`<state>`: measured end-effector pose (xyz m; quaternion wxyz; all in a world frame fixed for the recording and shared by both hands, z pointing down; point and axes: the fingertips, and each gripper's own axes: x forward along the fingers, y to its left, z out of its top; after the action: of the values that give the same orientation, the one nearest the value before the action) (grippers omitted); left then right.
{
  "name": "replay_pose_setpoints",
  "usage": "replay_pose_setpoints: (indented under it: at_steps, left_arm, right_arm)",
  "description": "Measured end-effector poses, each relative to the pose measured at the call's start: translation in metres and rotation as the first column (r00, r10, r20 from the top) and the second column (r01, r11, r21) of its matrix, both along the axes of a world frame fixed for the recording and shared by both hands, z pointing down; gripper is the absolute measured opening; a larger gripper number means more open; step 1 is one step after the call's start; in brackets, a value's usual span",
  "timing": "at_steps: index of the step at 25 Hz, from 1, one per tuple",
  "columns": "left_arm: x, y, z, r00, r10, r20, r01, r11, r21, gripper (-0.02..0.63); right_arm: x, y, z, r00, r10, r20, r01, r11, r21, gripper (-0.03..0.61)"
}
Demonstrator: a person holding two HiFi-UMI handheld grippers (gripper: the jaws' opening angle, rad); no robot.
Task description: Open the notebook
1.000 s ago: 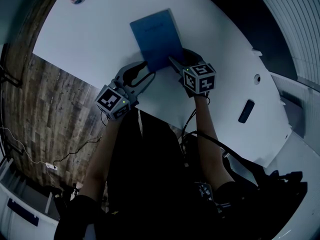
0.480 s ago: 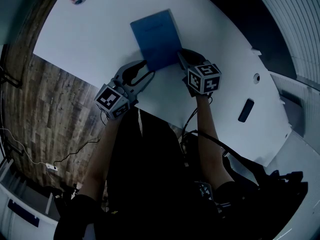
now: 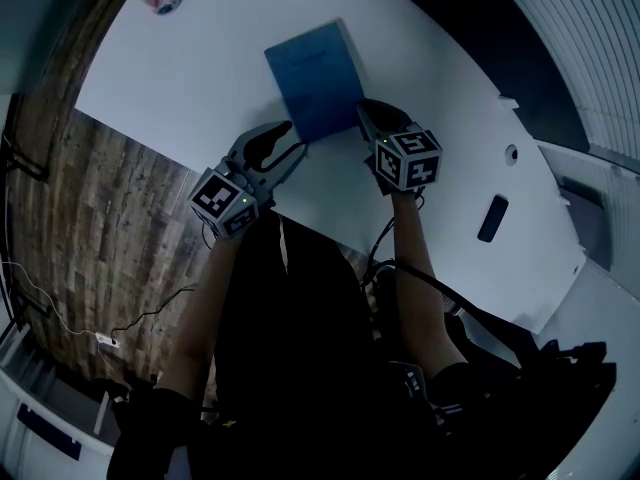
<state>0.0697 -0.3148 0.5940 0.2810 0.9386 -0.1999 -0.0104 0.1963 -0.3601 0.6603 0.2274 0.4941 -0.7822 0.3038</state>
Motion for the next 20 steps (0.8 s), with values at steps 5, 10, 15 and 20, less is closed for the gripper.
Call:
replay_pose_setpoints:
  at_steps: [5,10,15,20]
  left_arm:
    - [-0.001,0.003,-0.01,1.0,0.01,-0.002,-0.01,1.0,0.015,0.152]
    - [0.0,0.009,-0.02,1.0,0.025,-0.007,-0.024,0.999,0.024,0.152]
    - [-0.005,0.016,-0.029,0.999,0.032,-0.009,-0.032,0.998,0.047,0.152]
    - [-0.014,0.025,-0.033,1.0,0.027,-0.002,-0.026,0.999,0.047,0.152]
  right_arm:
    - [-0.009,0.002,-0.021,0.999,-0.022,-0.027,0.023,0.998,0.052,0.029]
    - [-0.02,0.005,-0.038,0.999,-0.045,-0.02,0.047,0.995,0.086,0.026]
    - [-0.032,0.009,-0.051,0.998,-0.064,-0.021,0.066,0.991,0.114,0.023]
    - [-0.048,0.015,-0.063,0.995,-0.098,-0.02,0.1,0.985,0.139,0.021]
